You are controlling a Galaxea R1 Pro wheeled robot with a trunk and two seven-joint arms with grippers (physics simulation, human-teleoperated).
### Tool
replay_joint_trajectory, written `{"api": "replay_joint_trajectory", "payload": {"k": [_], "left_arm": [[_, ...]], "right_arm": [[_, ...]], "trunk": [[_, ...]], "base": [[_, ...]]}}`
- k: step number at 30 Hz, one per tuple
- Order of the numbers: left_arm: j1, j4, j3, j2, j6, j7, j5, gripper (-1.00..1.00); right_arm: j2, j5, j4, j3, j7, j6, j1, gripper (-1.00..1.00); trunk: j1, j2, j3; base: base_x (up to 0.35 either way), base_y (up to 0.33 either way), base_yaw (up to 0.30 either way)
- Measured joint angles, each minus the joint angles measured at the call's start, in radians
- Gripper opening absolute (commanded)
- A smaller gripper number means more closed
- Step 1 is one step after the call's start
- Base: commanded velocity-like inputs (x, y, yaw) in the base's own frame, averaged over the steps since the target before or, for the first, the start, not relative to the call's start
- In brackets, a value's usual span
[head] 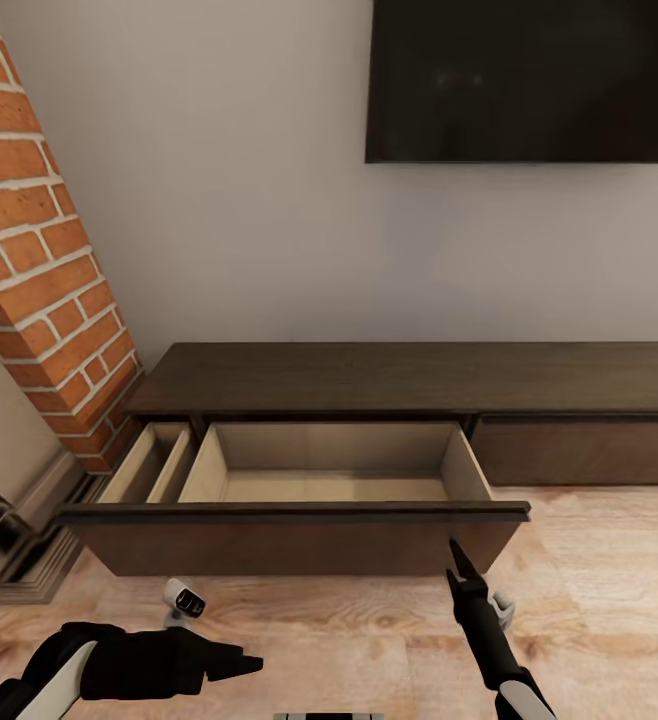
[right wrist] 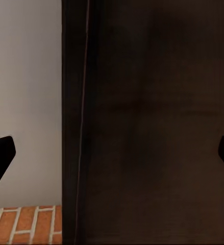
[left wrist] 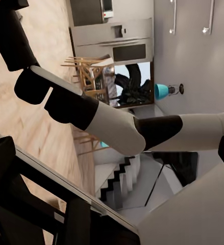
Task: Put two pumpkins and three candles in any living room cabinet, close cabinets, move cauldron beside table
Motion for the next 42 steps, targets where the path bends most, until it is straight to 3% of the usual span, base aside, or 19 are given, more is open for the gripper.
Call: {"api": "replay_joint_trajectory", "payload": {"k": [7, 11, 14, 16, 18, 20, 23, 26, 29, 31, 33, 36, 39, 40, 42], "left_arm": [[0.0, 0.0, 0.018, 0.003, 0.0, 0.0, 0.0, 1.0], [0.0, 0.0, 0.053, 0.005, 0.001, 0.003, -0.005, 1.0], [0.0, 0.0, 0.099, 0.007, 0.002, 0.007, -0.007, 1.0], [0.0, 0.0, 0.151, 0.009, 0.004, 0.008, -0.008, 1.0], [0.0, 0.001, 0.211, 0.013, 0.007, 0.01, -0.011, 1.0], [-0.001, 0.002, 0.253, 0.024, 0.008, 0.011, -0.018, 1.0], [-0.001, 0.011, 0.292, 0.053, 0.009, 0.013, -0.025, 1.0], [-0.002, 0.027, 0.312, 0.077, 0.009, 0.014, -0.028, 1.0], [-0.002, 0.039, 0.322, 0.088, 0.01, 0.015, -0.032, 1.0], [-0.002, 0.057, 0.325, 0.089, 0.008, 0.023, -0.056, 1.0], [-0.002, 0.091, 0.327, 0.088, 0.007, 0.052, -0.085, 1.0], [-0.002, 0.135, 0.328, 0.087, 0.005, 0.093, -0.099, 1.0], [-0.002, 0.191, 0.329, 0.085, 0.001, 0.189, -0.109, 1.0], [-0.002, 0.216, 0.331, 0.082, -0.002, 0.272, -0.113, 1.0], [-0.002, 0.233, 0.332, 0.078, -0.016, 0.348, -0.113, 1.0]], "right_arm": [[-0.002, 0.002, -0.002, 0.01, -0.017, 0.015, 0.0, 1.0], [-0.008, 0.009, -0.007, 0.063, -0.064, 0.057, 0.0, 1.0], [-0.011, 0.013, -0.008, 0.104, -0.073, 0.171, 0.0, 1.0], [-0.016, 0.016, -0.006, 0.117, -0.074, 0.268, 0.0, 1.0], [-0.039, 0.018, -0.002, 0.123, -0.073, 0.338, 0.0, 1.0], [-0.055, 0.04, 0.001, 0.126, -0.07, 0.36, 0.0, 1.0], [-0.064, 0.104, 0.004, 0.126, -0.067, 0.372, 0.0, 1.0], [-0.067, 0.156, 0.007, 0.126, -0.064, 0.374, 0.0, 1.0], [-0.068, 0.176, 0.013, 0.126, -0.065, 0.369, 0.001, 1.0], [-0.067, 0.188, 0.042, 0.126, -0.062, 0.367, 0.002, 1.0], [-0.066, 0.199, 0.076, 0.125, -0.06, 0.366, 0.002, 1.0], [-0.065, 0.205, 0.112, 0.125, -0.059, 0.364, 0.002, 1.0], [-0.065, 0.207, 0.165, 0.123, -0.062, 0.362, 0.001, 1.0], [-0.065, 0.208, 0.196, 0.12, -0.065, 0.36, 0.002, 1.0], [-0.065, 0.207, 0.215, 0.12, -0.061, 0.357, 0.001, 1.0]], "trunk": [[0.0, 0.0, 0.0], [0.0, 0.0, 0.0], [-0.001, 0.0, 0.0], [-0.001, 0.0, 0.0], [-0.001, 0.0, 0.0], [-0.001, 0.0, 0.0], [-0.001, 0.0, 0.0], [-0.001, 0.0, 0.0], [-0.008, 0.014, 0.006], [-0.016, 0.028, 0.012], [-0.023, 0.042, 0.019], [-0.035, 0.063, 0.028], [-0.046, 0.084, 0.038], [-0.05, 0.091, 0.041], [-0.058, 0.105, 0.047]], "base": [[-0.209, 0.0, 0.0], [-0.022, 0.0, 0.0], [-0.006, 0.0, 0.0], [-0.002, 0.0, 0.0], [0.0, 0.0, 0.0], [0.0, 0.0, 0.0], [0.0, 0.0, 0.0], [0.0, 0.0, 0.0], [0.0, 0.0, 0.0], [0.0, 0.0, 0.0], [0.0, 0.0, 0.0], [0.0, 0.0, 0.0], [0.0, 0.0, 0.0], [0.0, 0.0, 0.0], [0.0, 0.0, 0.0]]}}
